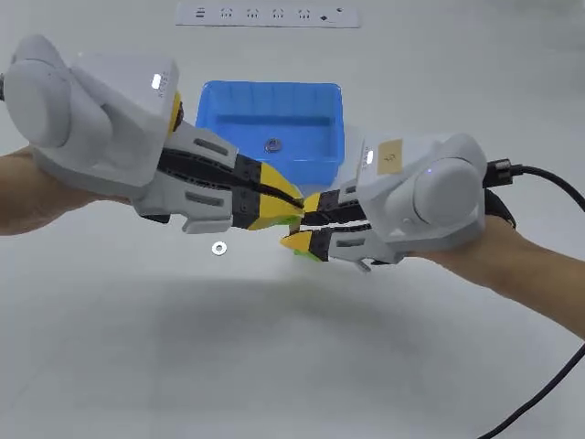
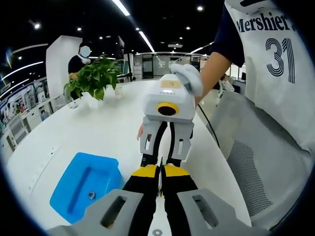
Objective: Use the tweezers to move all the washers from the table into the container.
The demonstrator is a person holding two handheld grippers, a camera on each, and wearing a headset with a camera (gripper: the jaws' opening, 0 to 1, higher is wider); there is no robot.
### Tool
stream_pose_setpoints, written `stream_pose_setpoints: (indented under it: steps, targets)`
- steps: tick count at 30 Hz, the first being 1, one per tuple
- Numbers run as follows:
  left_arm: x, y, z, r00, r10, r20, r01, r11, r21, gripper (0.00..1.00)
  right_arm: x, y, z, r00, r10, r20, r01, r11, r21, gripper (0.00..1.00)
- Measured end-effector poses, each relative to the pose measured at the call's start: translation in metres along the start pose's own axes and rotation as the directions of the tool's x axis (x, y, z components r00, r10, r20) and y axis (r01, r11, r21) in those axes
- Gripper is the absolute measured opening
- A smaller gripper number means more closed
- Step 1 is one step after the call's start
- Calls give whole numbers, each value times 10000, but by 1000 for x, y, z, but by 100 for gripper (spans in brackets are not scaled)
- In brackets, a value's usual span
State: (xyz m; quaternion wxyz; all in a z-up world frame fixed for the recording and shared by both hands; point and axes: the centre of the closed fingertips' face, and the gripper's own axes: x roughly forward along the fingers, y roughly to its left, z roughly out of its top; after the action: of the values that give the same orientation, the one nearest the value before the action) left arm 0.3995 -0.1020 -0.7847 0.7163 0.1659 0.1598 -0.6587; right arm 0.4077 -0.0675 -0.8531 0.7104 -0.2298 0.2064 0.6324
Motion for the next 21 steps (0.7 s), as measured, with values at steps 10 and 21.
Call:
stream_pose_setpoints:
  steps: [10,21]
  targets:
    - [-3,-2,-2,10000,-59,80,61,9993,-356,6,2,3,0,10000,-17,-1,17,10000,86,13]
    - [-5,0,-4,10000,-64,42,66,9981,-612,6,3,2,2,9999,-15,117,9,9987,514,11]
